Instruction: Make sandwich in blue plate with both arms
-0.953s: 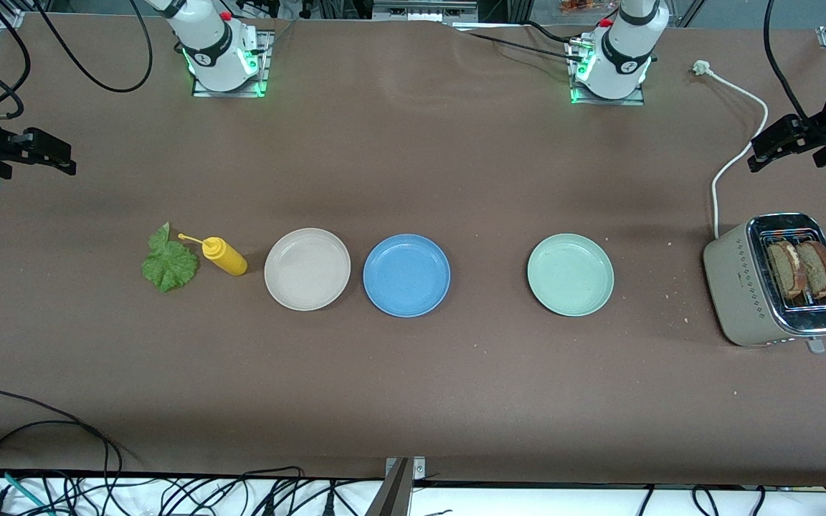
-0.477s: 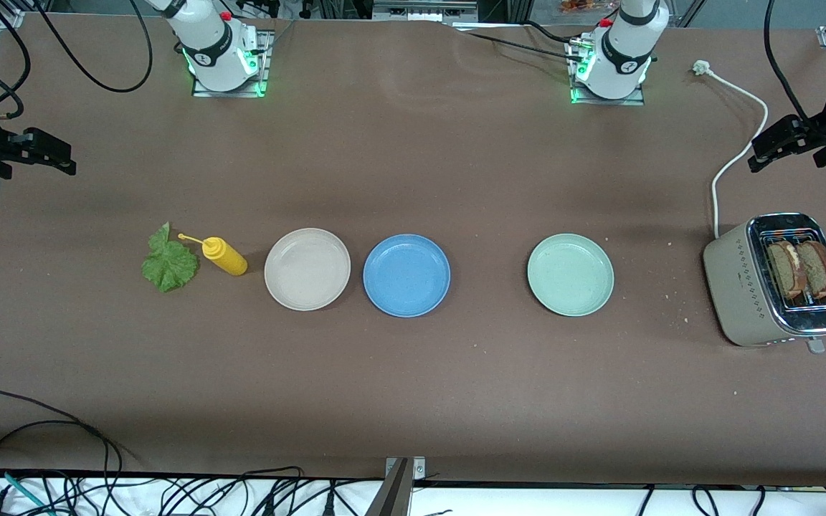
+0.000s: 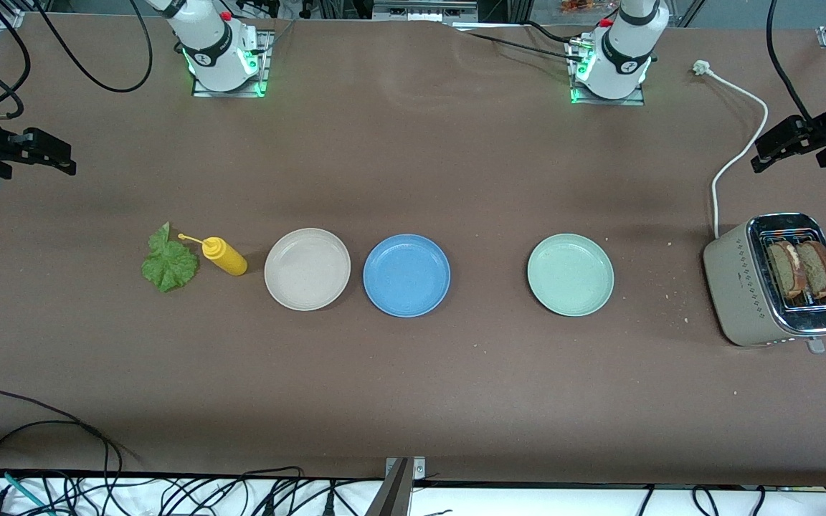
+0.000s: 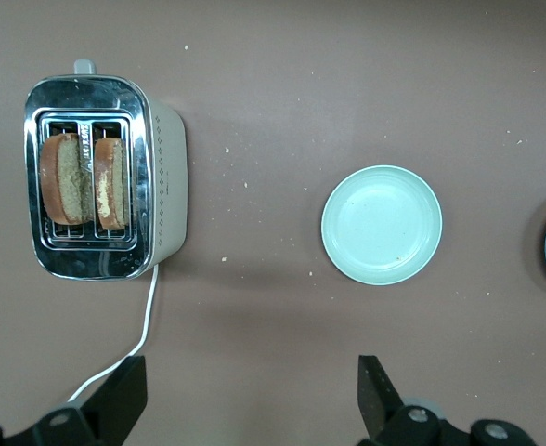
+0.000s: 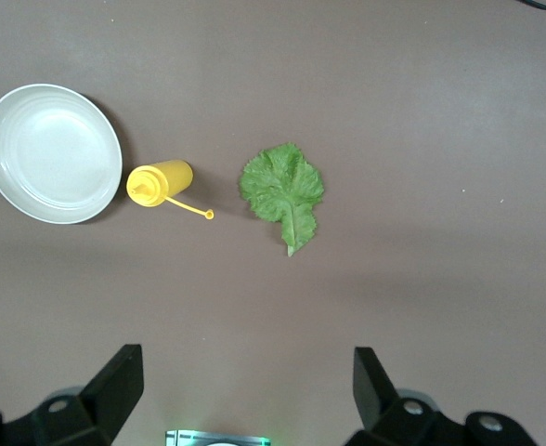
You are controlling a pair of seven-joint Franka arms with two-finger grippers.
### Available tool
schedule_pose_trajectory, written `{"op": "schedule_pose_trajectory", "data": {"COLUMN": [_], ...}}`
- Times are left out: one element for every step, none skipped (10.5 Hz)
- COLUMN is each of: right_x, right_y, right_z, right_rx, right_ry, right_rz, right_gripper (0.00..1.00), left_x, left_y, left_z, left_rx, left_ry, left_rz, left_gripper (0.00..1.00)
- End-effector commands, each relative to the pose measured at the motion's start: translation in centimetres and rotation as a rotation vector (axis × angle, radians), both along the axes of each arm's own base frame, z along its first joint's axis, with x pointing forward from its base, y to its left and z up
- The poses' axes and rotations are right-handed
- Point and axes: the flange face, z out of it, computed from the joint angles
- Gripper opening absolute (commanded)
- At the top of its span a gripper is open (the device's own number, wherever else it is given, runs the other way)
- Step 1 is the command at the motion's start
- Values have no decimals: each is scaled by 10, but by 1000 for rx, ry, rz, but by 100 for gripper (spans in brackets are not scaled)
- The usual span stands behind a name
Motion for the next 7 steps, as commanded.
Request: {"op": "schedule_pose_trajectory", "data": {"right_x": [1, 1, 1, 1, 1, 1, 0], "right_y": [-1, -1, -1, -1, -1, -1, -2], "right_z": [5, 5, 5, 5, 5, 5, 6], "right_rx": [-6, -6, -6, -6, -6, -6, -6], "right_ry": [6, 6, 6, 6, 6, 6, 4], "right_rz": [-4, -2, 1, 1, 1, 1, 1], "right_gripper": [100, 100, 100, 100, 100, 100, 100], "left_x": [1, 1, 1, 1, 1, 2, 3], "left_y": [4, 6, 7, 6, 6, 6, 5], "left_z": [5, 5, 5, 4, 4, 4, 3], "left_rx": [0, 0, 0, 0, 0, -1, -1], "left_ry": [5, 5, 5, 6, 6, 8, 10], "left_rz": [-17, -13, -13, -14, -16, -16, -17], "left_gripper": [100, 100, 100, 100, 100, 100, 100]}}
